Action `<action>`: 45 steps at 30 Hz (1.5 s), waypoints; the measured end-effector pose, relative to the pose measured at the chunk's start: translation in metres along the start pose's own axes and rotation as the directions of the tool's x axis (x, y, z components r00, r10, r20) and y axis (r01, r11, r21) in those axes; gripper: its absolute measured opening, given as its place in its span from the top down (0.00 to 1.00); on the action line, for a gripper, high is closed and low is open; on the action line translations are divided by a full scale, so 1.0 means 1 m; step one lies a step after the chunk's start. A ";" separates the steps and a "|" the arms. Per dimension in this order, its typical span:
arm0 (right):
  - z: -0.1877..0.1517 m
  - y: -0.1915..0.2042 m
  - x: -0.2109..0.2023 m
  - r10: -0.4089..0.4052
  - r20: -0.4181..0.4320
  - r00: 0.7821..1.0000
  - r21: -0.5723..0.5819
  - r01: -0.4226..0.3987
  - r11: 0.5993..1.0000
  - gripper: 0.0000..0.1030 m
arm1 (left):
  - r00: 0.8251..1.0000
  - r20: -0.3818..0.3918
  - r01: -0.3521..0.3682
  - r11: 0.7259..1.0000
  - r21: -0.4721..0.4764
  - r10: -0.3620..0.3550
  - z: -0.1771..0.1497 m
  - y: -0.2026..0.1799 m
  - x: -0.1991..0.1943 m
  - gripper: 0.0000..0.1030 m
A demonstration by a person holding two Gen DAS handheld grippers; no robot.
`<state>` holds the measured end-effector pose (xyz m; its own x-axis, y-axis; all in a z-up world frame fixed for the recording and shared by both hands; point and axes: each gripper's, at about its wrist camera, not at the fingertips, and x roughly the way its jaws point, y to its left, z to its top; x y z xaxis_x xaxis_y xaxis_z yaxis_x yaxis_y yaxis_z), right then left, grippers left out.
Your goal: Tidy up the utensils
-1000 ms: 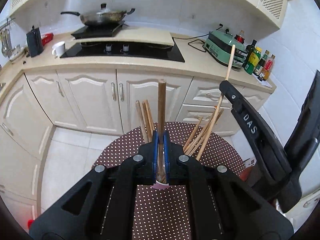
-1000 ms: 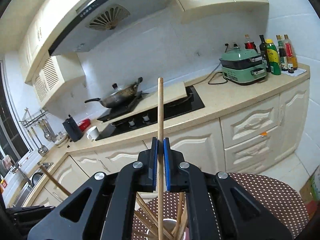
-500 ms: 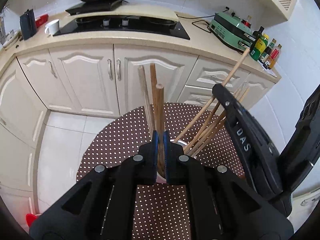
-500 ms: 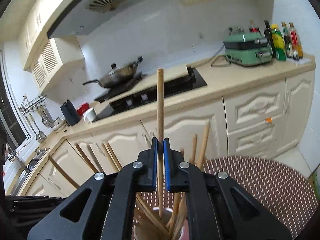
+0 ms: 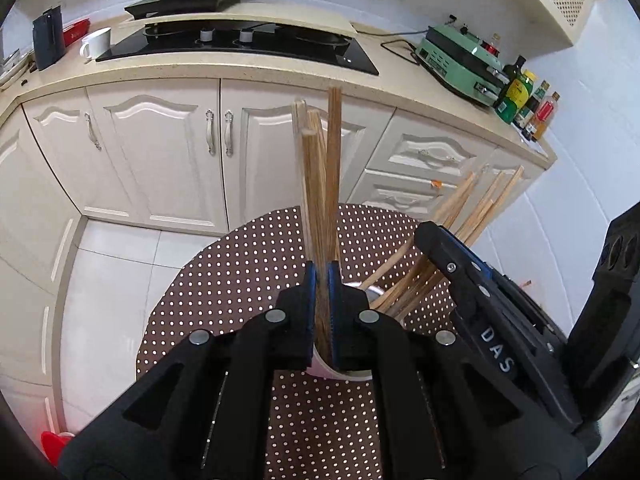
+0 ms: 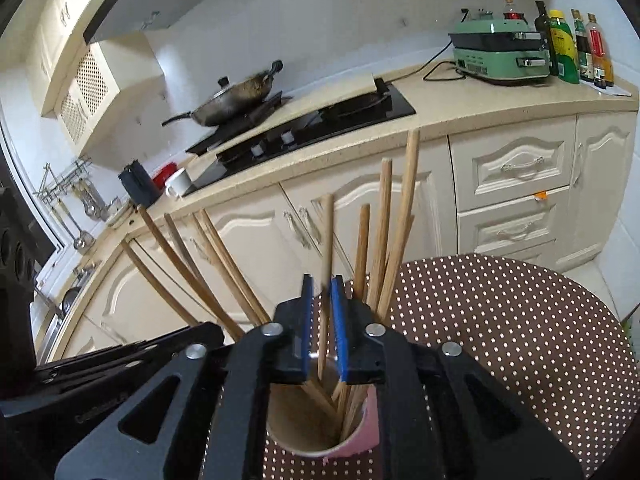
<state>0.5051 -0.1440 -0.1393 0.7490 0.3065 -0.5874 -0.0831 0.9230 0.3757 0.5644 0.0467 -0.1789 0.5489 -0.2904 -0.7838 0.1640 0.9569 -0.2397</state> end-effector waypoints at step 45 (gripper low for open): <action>-0.060 0.030 -0.234 -0.012 0.099 0.995 -0.191 0.031 0.981 0.21 | 0.944 0.248 -0.218 0.976 -0.021 0.217 -0.140 -0.044 -0.212 0.30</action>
<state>0.2873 -0.1740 -0.0335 0.8115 0.2709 -0.5178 -0.1838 0.9594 0.2138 0.3260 0.0656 -0.0820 0.7569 -0.0661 -0.6502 0.0228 0.9969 -0.0748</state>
